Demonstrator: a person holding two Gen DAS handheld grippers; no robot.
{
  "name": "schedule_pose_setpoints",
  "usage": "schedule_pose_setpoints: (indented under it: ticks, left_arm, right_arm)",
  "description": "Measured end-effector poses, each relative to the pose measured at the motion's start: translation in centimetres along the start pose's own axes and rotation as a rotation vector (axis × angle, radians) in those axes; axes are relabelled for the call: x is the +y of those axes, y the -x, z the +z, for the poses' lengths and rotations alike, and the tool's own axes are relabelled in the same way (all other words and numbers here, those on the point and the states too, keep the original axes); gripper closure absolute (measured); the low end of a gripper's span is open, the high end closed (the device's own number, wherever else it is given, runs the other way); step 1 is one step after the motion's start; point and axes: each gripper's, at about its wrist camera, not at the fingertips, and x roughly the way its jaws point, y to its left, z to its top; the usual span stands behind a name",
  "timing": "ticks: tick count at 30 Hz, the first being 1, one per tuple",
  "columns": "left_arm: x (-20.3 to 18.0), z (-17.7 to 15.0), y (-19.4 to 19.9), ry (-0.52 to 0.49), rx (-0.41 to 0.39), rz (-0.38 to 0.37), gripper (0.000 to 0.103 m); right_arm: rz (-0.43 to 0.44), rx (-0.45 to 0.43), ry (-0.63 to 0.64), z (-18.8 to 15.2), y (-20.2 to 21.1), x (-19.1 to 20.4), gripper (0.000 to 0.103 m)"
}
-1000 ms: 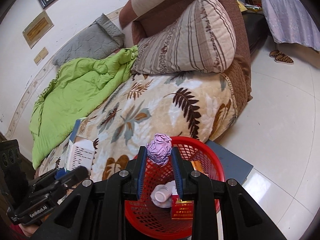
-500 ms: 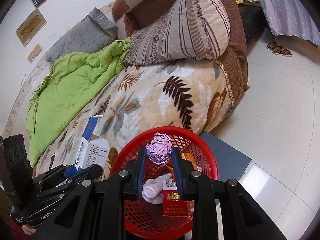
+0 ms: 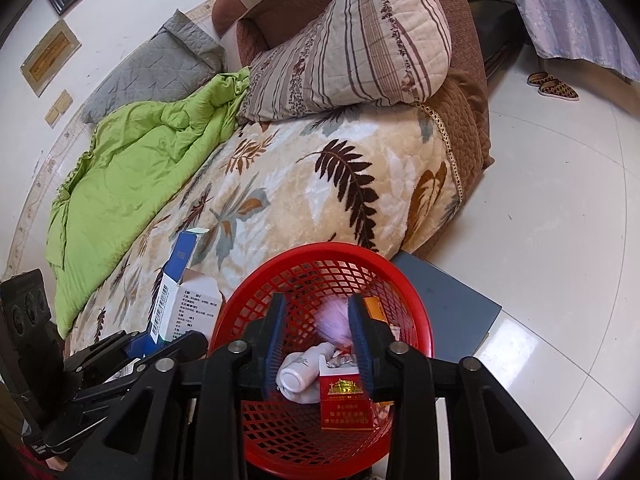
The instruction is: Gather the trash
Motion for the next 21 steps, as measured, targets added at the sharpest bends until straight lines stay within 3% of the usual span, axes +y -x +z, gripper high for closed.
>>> schedule_pose_setpoints:
  ticks: [3, 5, 9, 11, 13, 15, 18, 21]
  left_arm:
    - [0.0, -0.1, 0.0, -0.001, -0.003, 0.001, 0.057]
    - [0.0, -0.1, 0.1, 0.002, -0.008, 0.002, 0.044]
    - [0.1, -0.2, 0.6, 0.003, -0.023, 0.007, 0.041]
    - [0.3, -0.3, 0.8, 0.010, -0.026, 0.014, 0.030]
    - [0.3, -0.4, 1.0, 0.018, -0.029, 0.021, 0.023]
    - [0.4, -0.5, 1.1, 0.019, -0.025, 0.036, 0.016]
    - [1.0, -0.7, 1.5, 0.029, -0.026, 0.076, 0.011]
    - [1.9, -1.0, 2.0, 0.048, -0.028, 0.126, 0.008]
  right_arm:
    - [-0.001, -0.001, 0.000, -0.1, 0.1, 0.1, 0.065]
    - [-0.007, -0.003, -0.004, -0.1, 0.2, 0.1, 0.064]
    - [-0.019, -0.021, 0.004, 0.0, 0.9, 0.5, 0.052]
    - [-0.023, -0.027, 0.010, 0.1, 1.1, 0.8, 0.050]
    - [-0.035, -0.034, 0.015, 0.2, 1.4, 1.1, 0.042]
    - [-0.054, -0.047, 0.018, 0.2, 1.8, 1.3, 0.028]
    - [-0.151, -0.079, 0.018, 0.2, 2.3, 1.4, 0.016]
    - [-0.234, -0.077, 0.020, 0.3, 2.4, 1.4, 0.011]
